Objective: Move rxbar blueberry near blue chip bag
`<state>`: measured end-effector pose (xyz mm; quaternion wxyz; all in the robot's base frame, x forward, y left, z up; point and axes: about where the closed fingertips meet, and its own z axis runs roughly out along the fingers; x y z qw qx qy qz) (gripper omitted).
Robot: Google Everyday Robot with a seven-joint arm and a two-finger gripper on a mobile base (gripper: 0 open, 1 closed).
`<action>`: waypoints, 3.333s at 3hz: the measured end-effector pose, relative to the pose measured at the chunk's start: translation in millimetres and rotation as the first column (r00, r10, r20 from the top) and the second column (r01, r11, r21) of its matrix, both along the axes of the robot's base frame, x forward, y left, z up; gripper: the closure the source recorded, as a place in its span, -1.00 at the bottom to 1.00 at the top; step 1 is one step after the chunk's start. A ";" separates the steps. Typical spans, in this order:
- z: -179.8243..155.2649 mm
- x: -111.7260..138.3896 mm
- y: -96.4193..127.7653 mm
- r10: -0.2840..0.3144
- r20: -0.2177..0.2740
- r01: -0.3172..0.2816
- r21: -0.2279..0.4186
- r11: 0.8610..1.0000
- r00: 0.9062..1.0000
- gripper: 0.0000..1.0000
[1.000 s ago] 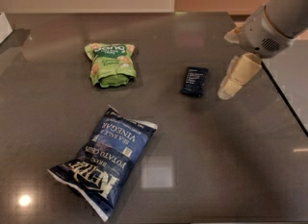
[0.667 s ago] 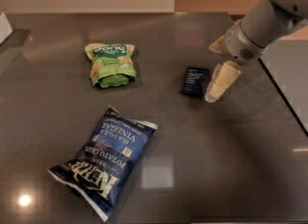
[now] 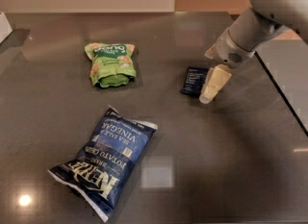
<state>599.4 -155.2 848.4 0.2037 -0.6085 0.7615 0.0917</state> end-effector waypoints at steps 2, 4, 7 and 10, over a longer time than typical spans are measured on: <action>-37.3 25.0 -3.5 -0.068 -0.091 0.063 -0.058 0.996 0.993 -1.00; -39.2 31.1 4.4 -0.086 -0.146 0.083 -0.026 0.996 0.986 -0.17; -20.3 31.1 4.5 -0.086 -0.146 0.083 -0.025 0.996 0.986 1.00; 43.0 -84.2 62.2 0.115 -0.196 -0.081 0.175 0.981 0.974 1.00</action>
Offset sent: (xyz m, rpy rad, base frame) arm 0.0358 -0.0082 -0.0502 -0.0834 0.1336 -0.1001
